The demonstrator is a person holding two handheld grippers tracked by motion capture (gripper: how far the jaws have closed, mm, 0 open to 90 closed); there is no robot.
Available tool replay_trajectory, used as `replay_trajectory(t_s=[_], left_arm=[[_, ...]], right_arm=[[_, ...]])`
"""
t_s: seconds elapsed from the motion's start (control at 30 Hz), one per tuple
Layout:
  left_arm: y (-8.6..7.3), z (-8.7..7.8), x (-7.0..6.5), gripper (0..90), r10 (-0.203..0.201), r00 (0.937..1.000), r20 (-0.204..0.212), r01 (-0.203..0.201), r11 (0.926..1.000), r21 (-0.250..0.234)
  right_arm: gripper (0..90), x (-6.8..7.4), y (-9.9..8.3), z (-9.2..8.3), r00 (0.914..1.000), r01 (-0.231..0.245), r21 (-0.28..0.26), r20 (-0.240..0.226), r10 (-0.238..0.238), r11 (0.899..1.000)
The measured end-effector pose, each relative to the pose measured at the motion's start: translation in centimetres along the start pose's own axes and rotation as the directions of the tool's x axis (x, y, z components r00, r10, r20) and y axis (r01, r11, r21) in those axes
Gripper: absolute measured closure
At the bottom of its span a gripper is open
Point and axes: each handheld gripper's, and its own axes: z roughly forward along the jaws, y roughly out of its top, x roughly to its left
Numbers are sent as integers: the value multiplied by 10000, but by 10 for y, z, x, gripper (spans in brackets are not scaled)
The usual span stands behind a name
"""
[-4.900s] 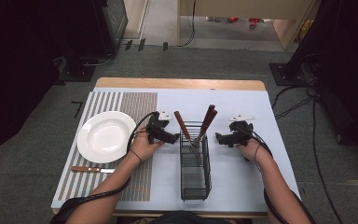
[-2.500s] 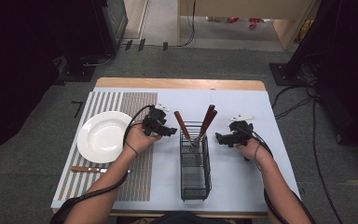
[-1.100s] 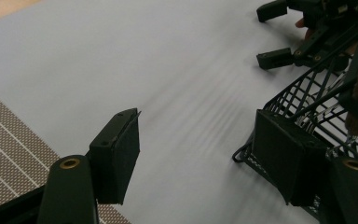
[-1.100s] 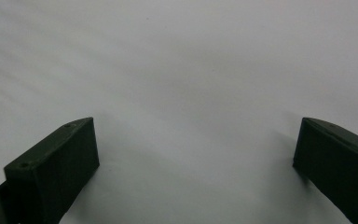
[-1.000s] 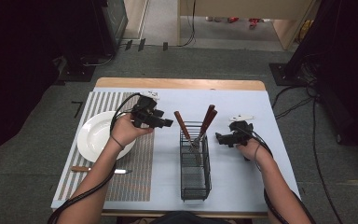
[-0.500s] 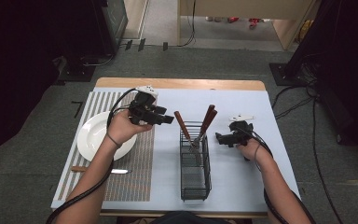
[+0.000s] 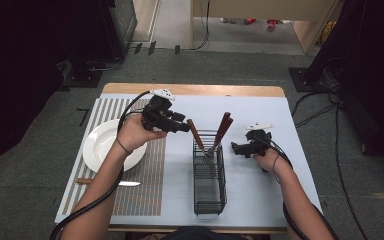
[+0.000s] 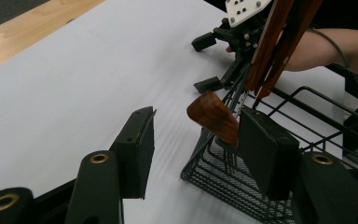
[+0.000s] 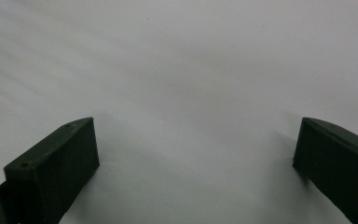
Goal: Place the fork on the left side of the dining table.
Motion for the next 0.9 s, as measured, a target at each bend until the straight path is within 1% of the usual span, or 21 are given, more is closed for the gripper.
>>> replay_trajectory(t_s=[0.17,0.37,0.43,0.5,0.53,0.57,0.63,0.67,0.77,0.87,0.9], left_arm=[[6,2,3,501,215,9996,201,-217,9997,102],[11,7,6,549,437,9975,563,-450,9988,214],[11,9,7,558,391,9961,794,-410,9989,225],[11,10,7,607,363,9939,1039,-384,9991,184],[11,9,6,656,383,9940,1027,-411,9988,260],[11,8,4,662,448,9946,939,-478,9984,300],[11,7,3,666,398,9947,951,-433,9985,350],[11,5,2,670,316,9947,974,-351,9988,340],[11,1,-1,683,298,9938,1069,-340,9987,379],[11,-3,-4,690,333,9937,1074,-380,9984,414],[11,-4,-5,692,265,9935,1106,-316,9985,442]], right_arm=[[0,0,0,0,10000,9,13,-5,-9,10000],[0,0,0,0,10000,1,2,-5,-1,10000],[0,0,0,0,10000,5,-1,-7,-5,10000],[0,0,0,0,10000,6,10,-7,-6,10000],[0,0,0,0,10000,3,0,-5,-3,10000],[0,0,0,0,10000,5,1,-6,-5,10000],[0,0,0,0,10000,10,10,-6,-10,10000],[0,0,0,0,10000,7,12,-5,-7,10000],[0,0,0,0,10000,13,0,-3,-13,10000],[0,0,0,0,10000,7,-3,2,-7,10000],[0,0,0,0,10000,0,-2,1,0,10000]])
